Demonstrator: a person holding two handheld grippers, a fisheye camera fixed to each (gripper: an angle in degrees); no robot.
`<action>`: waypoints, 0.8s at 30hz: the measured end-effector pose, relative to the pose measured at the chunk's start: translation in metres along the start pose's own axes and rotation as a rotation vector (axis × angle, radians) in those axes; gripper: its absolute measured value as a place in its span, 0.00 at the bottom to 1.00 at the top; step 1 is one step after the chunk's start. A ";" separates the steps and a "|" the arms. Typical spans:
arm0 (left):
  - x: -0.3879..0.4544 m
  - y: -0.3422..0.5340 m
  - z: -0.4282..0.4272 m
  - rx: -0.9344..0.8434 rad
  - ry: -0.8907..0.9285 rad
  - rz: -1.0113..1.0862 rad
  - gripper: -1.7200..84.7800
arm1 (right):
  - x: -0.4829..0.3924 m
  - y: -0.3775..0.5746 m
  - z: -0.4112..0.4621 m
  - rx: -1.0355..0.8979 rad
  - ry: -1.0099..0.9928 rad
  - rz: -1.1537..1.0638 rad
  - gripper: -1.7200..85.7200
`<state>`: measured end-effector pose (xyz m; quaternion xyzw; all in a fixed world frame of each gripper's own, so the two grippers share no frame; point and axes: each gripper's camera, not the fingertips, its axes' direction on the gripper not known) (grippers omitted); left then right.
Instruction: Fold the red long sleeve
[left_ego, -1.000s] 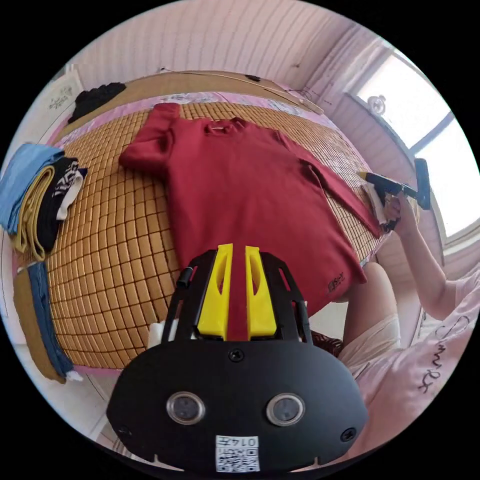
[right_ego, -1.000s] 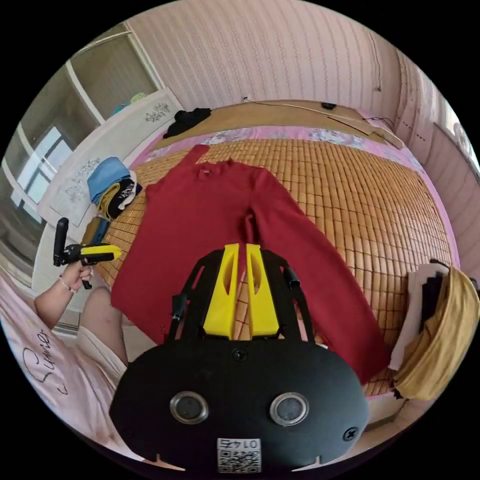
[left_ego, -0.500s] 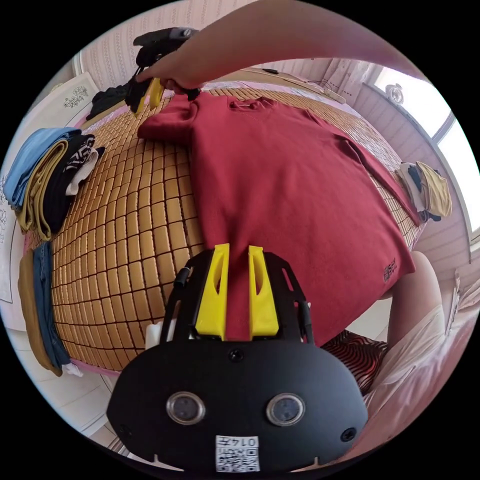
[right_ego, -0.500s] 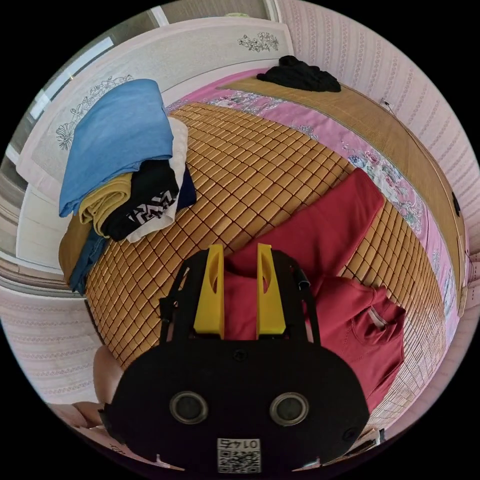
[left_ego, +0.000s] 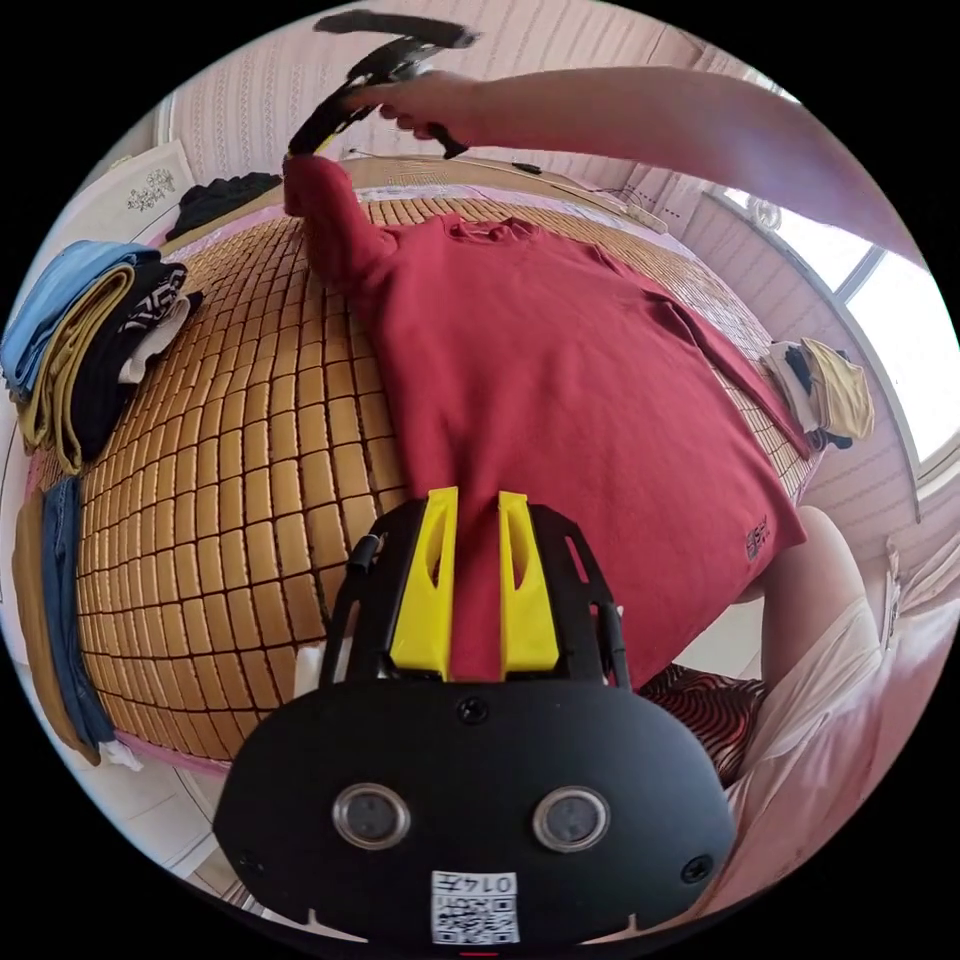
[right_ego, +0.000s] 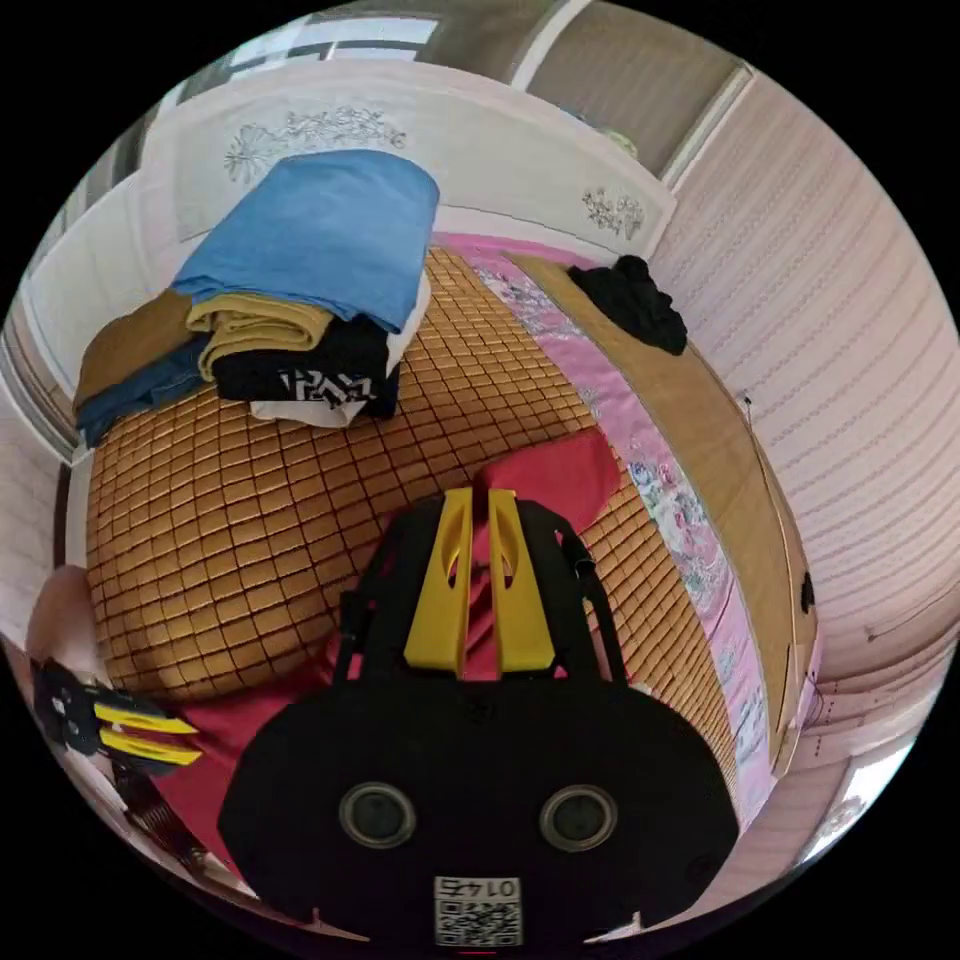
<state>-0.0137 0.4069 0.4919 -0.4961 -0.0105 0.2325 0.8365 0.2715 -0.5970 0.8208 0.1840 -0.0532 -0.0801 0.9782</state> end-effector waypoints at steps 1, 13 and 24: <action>-0.002 0.002 -0.003 0.005 0.010 -0.005 0.11 | -0.003 0.005 -0.016 0.041 -0.012 -0.046 0.03; -0.120 0.050 -0.123 0.219 -0.178 -0.197 0.13 | 0.003 0.079 -0.027 0.082 -0.250 -0.050 0.06; -0.233 -0.079 -0.086 0.129 -0.086 -0.334 0.11 | -0.014 0.033 0.145 -0.200 -0.354 0.284 0.14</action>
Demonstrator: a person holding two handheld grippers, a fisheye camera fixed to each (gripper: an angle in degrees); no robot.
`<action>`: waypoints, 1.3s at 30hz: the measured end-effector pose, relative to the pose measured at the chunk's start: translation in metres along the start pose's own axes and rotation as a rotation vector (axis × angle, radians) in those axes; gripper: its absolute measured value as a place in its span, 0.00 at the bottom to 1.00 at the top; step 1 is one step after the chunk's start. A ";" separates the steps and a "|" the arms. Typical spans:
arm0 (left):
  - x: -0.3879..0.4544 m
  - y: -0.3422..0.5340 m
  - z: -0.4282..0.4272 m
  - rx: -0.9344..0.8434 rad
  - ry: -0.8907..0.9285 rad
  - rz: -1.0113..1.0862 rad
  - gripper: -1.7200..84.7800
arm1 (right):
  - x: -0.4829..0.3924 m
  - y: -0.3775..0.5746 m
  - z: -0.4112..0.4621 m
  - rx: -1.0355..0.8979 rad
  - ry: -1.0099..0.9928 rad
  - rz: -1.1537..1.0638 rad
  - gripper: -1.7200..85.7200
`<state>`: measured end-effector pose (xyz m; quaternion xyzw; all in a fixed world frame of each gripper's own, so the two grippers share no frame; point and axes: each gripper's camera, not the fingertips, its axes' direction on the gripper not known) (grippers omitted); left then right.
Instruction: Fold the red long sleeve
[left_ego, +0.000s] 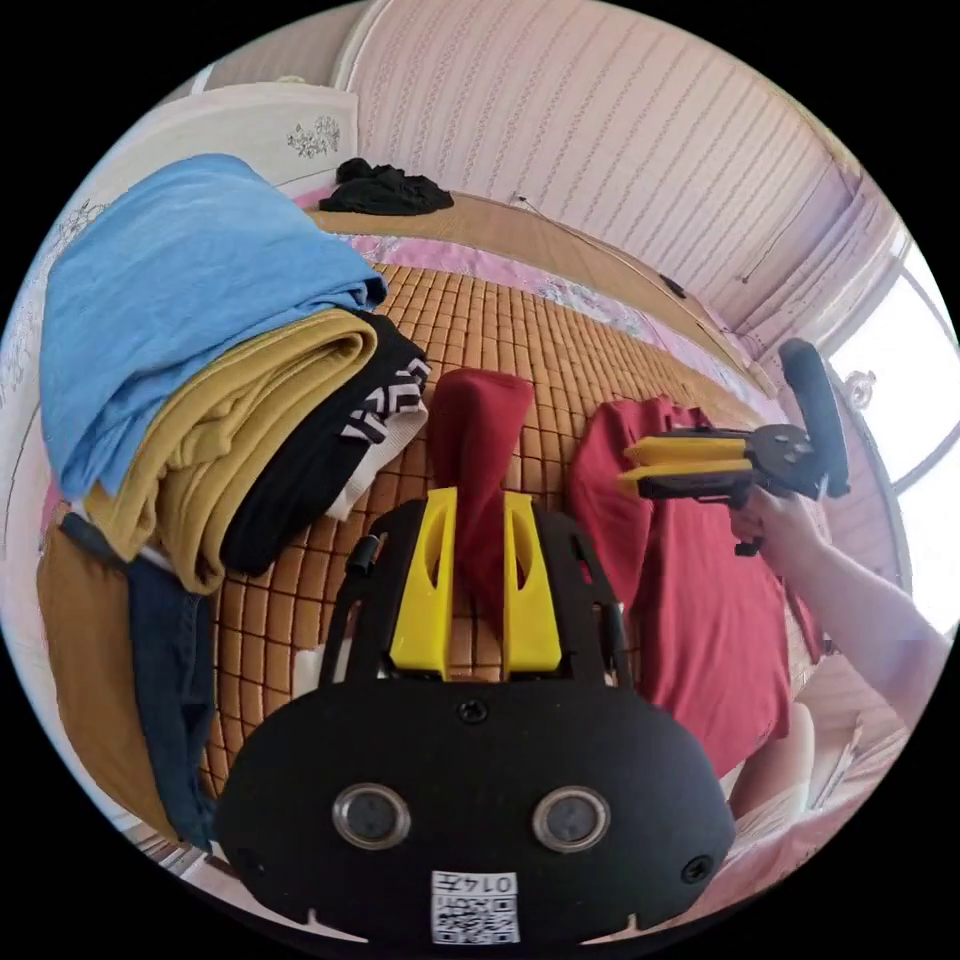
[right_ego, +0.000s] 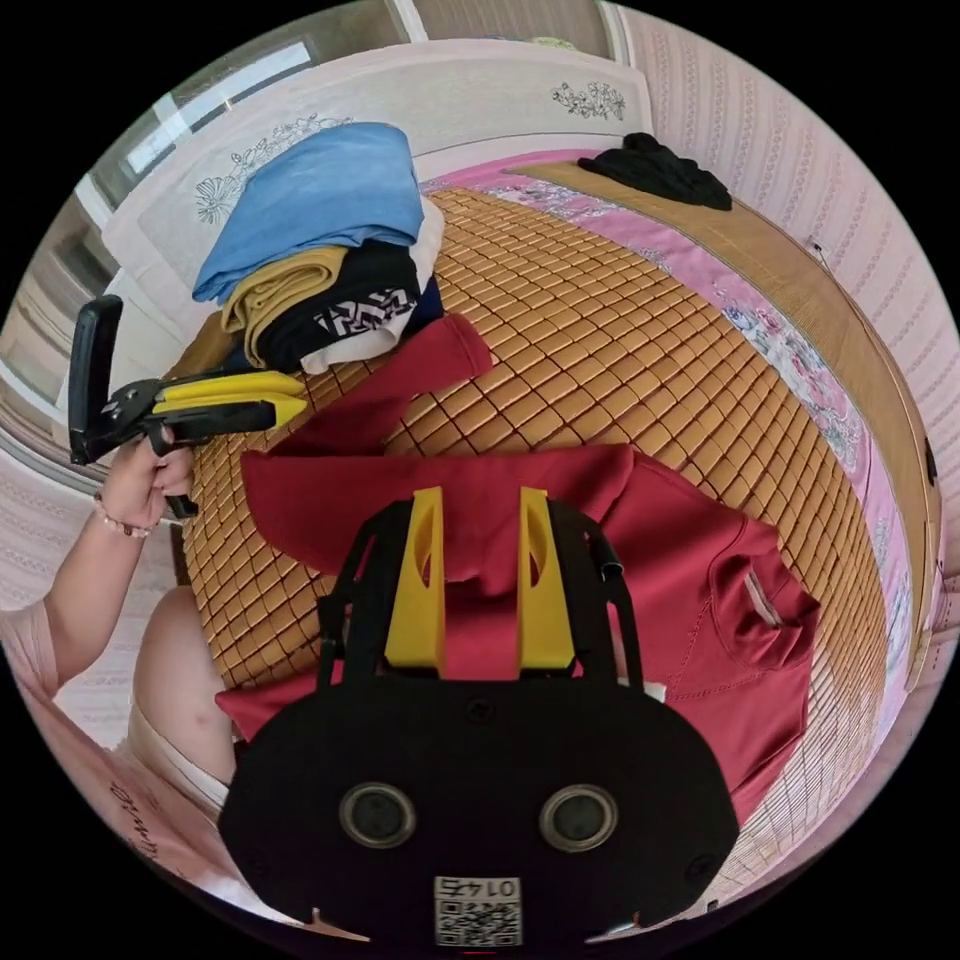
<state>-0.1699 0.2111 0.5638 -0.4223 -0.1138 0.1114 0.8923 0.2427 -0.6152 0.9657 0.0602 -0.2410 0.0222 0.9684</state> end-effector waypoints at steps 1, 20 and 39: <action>0.002 -0.007 0.007 -0.015 -0.050 0.016 0.11 | -0.001 -0.003 0.010 -0.027 0.017 0.004 0.14; -0.051 0.209 -0.161 0.286 -0.125 -0.290 0.02 | -0.042 -0.025 0.072 -0.022 0.319 -0.144 0.02; 0.006 0.193 -0.056 -0.201 -0.080 0.099 0.02 | -0.034 -0.064 0.108 -0.190 0.283 -0.115 0.02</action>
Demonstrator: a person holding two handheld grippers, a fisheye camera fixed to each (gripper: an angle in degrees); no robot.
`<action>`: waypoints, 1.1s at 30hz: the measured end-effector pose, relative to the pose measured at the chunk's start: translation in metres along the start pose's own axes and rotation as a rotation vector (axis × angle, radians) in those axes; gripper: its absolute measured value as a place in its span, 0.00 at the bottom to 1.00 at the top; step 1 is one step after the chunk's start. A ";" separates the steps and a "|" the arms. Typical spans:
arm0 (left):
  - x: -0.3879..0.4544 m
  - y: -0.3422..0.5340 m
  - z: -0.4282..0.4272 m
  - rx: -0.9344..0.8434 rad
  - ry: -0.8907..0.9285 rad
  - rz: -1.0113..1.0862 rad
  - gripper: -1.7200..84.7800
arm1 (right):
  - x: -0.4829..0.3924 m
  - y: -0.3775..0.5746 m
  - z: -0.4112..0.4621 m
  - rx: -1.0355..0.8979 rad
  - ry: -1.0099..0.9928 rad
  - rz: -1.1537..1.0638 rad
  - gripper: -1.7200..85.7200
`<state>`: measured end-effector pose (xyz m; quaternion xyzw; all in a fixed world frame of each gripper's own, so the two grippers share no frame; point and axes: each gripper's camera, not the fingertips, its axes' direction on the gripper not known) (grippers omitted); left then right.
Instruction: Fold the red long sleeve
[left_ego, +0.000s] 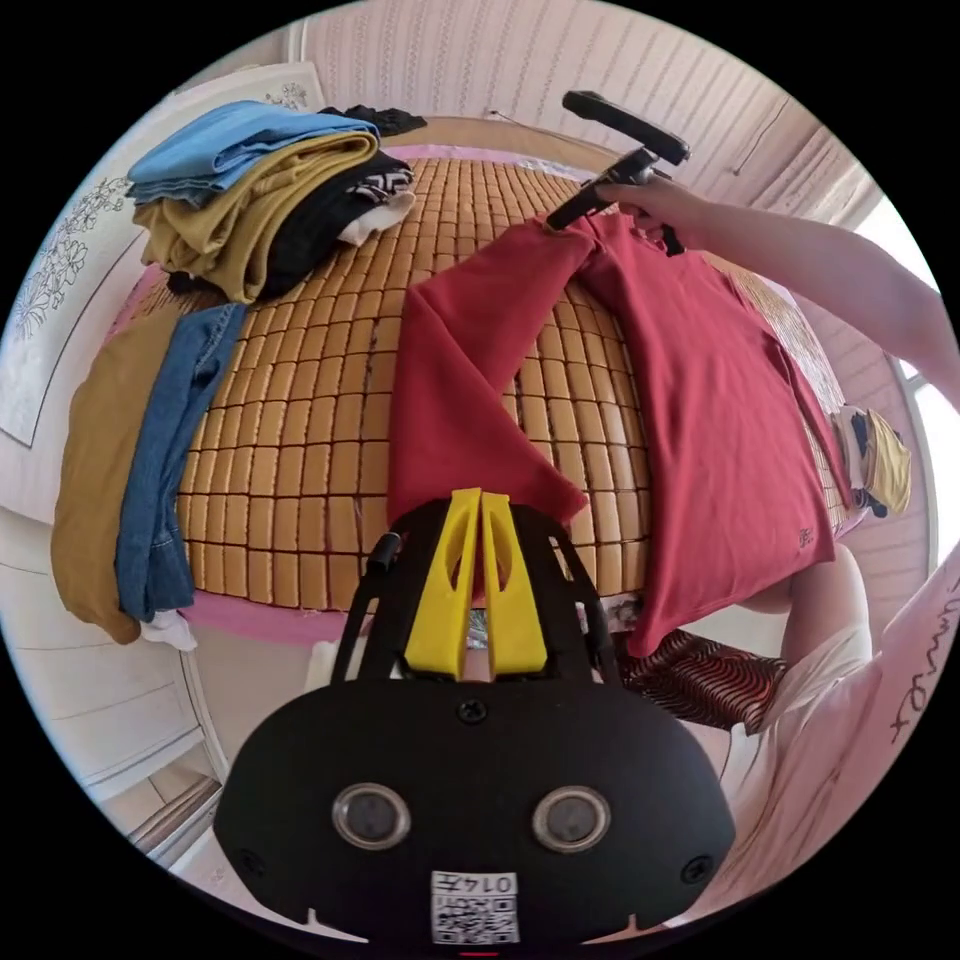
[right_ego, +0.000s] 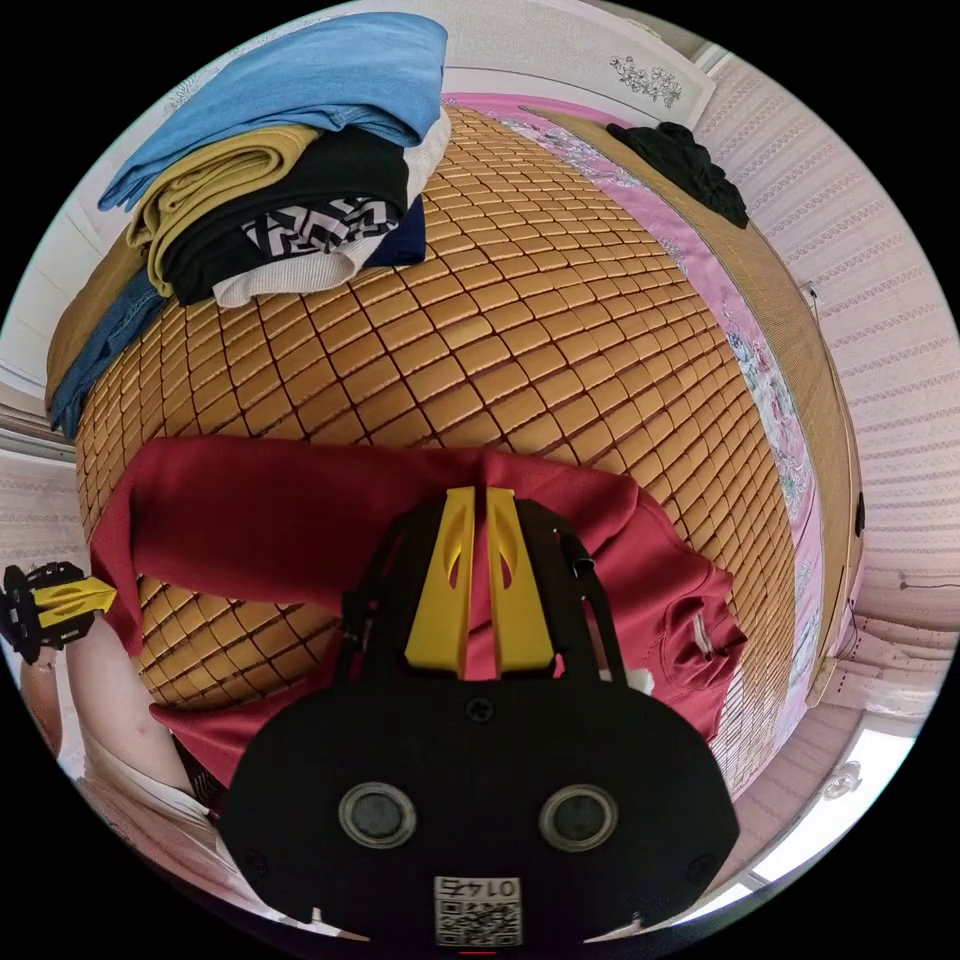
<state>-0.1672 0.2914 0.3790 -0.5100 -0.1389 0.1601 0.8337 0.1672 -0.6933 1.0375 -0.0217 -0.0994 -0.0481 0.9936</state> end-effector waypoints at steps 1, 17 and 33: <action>-0.003 0.002 -0.005 0.028 -0.006 -0.004 0.01 | 0.001 -0.002 0.000 -0.010 -0.003 -0.010 0.02; 0.053 -0.019 0.018 -0.097 -0.061 0.285 0.09 | 0.000 0.007 -0.015 -0.053 0.060 -0.055 0.02; -0.092 0.028 -0.073 0.295 -0.274 -0.396 0.06 | 0.076 0.082 -0.077 0.095 -0.143 0.159 0.01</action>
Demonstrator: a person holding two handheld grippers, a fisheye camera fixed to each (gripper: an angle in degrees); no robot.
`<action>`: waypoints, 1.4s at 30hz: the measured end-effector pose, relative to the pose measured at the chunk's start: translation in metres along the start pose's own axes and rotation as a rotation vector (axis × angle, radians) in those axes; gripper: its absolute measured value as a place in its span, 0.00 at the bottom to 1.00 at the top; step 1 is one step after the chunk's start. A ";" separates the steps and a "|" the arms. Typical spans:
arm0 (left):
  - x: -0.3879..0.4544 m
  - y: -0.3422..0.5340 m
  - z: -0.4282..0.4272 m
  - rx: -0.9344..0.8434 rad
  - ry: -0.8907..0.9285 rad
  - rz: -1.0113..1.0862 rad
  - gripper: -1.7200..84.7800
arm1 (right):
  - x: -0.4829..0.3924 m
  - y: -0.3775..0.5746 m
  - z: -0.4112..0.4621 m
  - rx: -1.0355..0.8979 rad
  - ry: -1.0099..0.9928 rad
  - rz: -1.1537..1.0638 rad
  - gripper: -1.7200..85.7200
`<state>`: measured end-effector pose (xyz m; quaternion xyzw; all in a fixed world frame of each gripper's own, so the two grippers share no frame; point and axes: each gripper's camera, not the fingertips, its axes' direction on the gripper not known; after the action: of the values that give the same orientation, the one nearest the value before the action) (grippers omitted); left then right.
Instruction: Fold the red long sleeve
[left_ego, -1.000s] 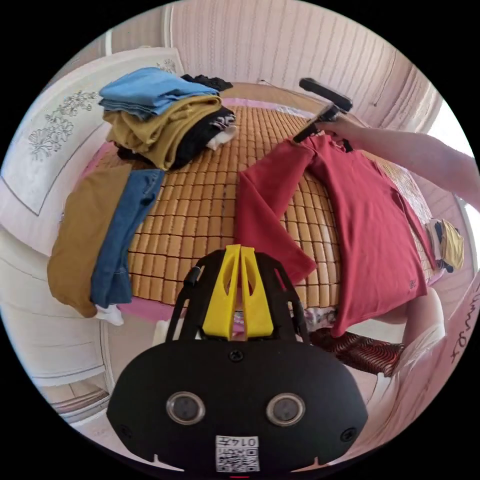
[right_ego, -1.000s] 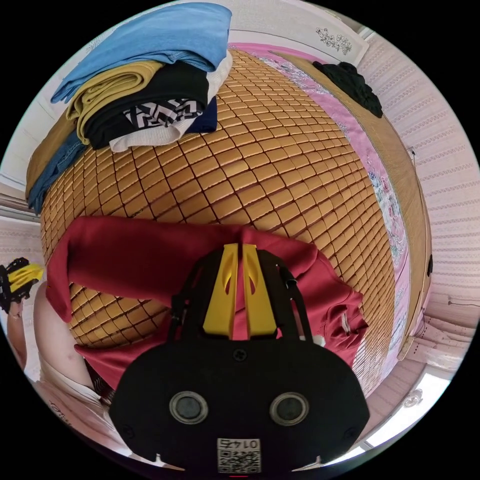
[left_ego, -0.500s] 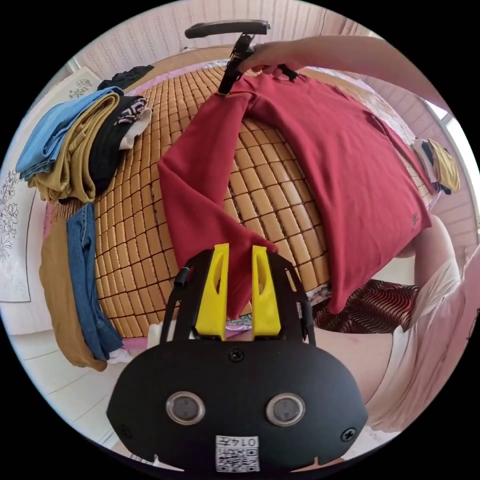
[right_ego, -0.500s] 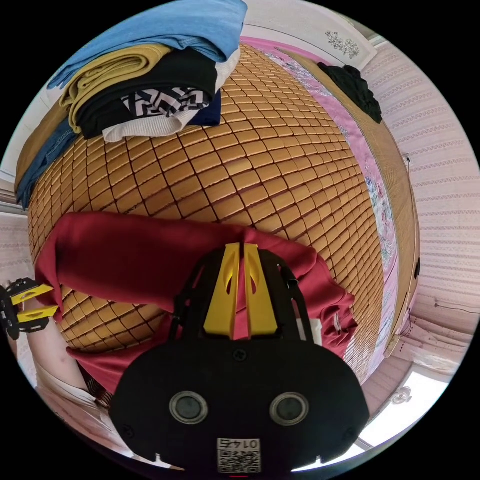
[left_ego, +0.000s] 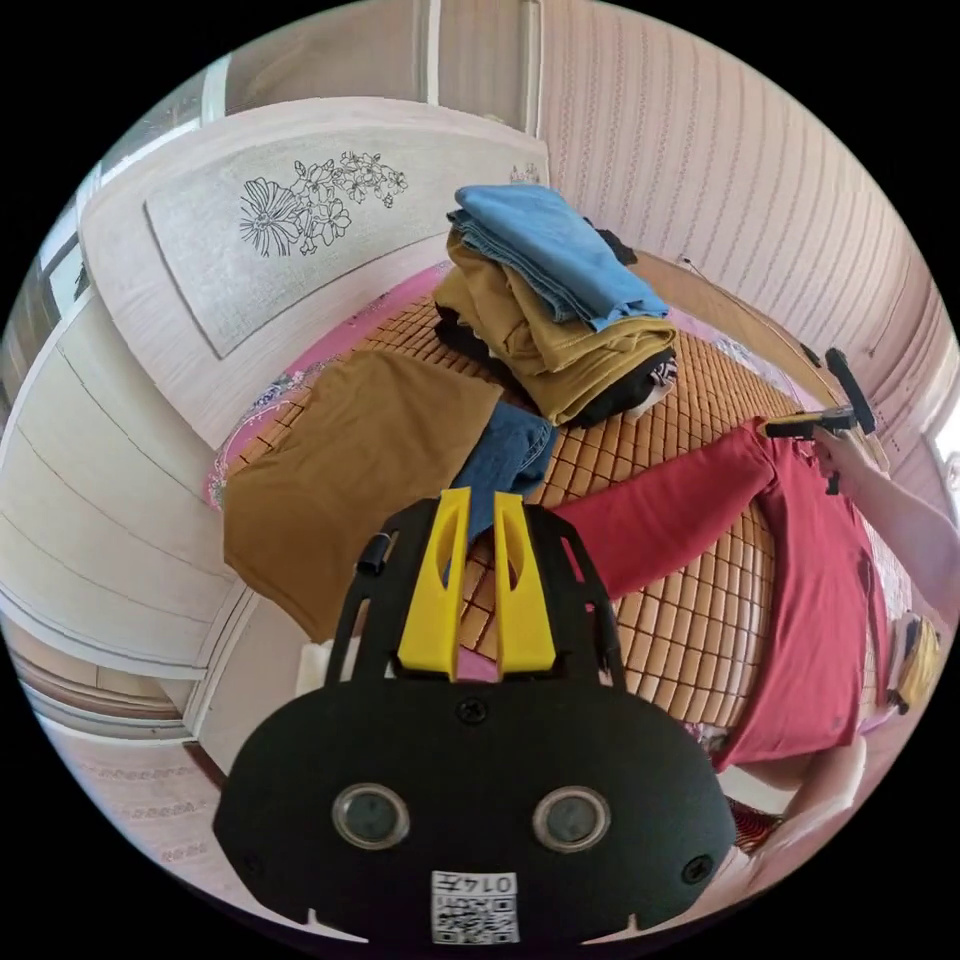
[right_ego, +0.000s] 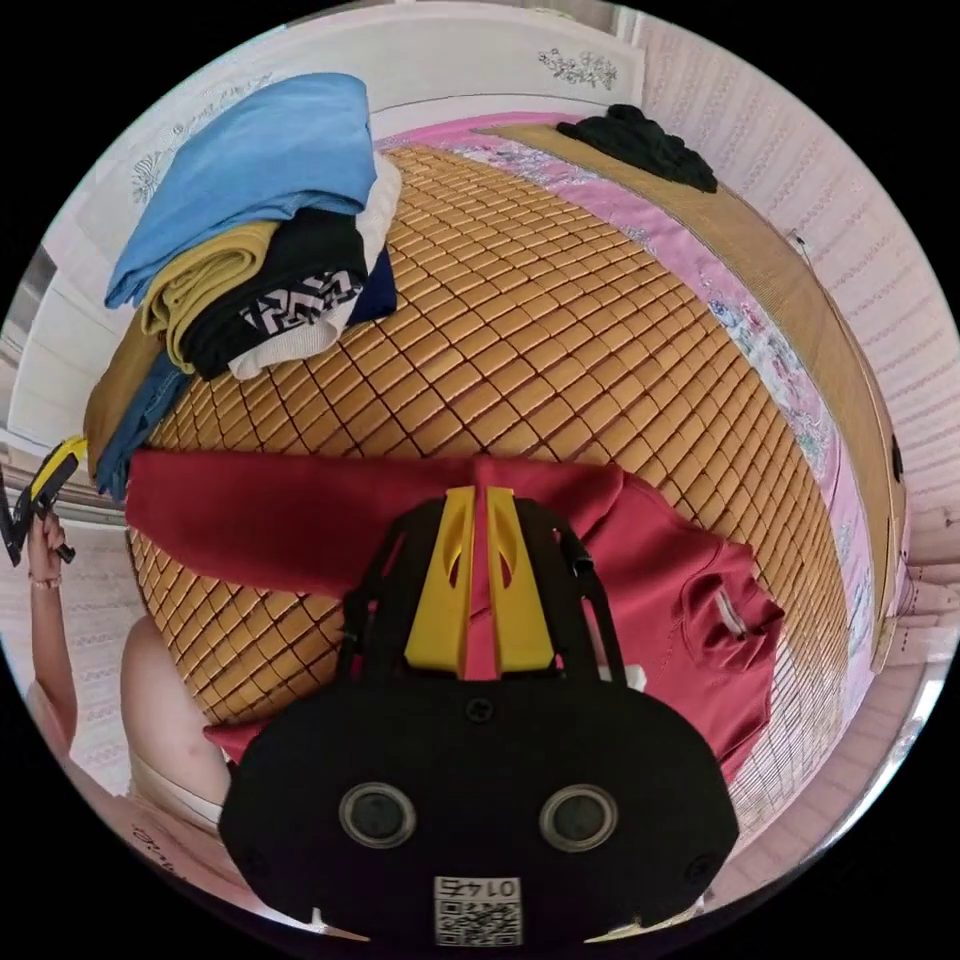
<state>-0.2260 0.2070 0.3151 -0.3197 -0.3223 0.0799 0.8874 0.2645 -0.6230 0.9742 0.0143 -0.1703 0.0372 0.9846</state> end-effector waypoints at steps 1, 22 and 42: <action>0.003 0.002 -0.005 0.015 0.004 0.019 0.06 | 0.005 0.009 -0.010 0.030 0.011 0.015 0.02; 0.243 0.154 -0.023 -0.445 0.290 0.729 0.12 | 0.033 0.596 -0.148 -0.068 -0.126 0.749 0.14; 0.107 0.199 -0.118 -0.055 0.440 0.359 0.11 | -0.002 0.677 -0.234 0.171 -0.303 0.798 0.04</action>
<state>-0.0563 0.3389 0.1787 -0.4052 -0.0623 0.1558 0.8987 0.2886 0.0609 0.7633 0.0342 -0.3014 0.4264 0.8522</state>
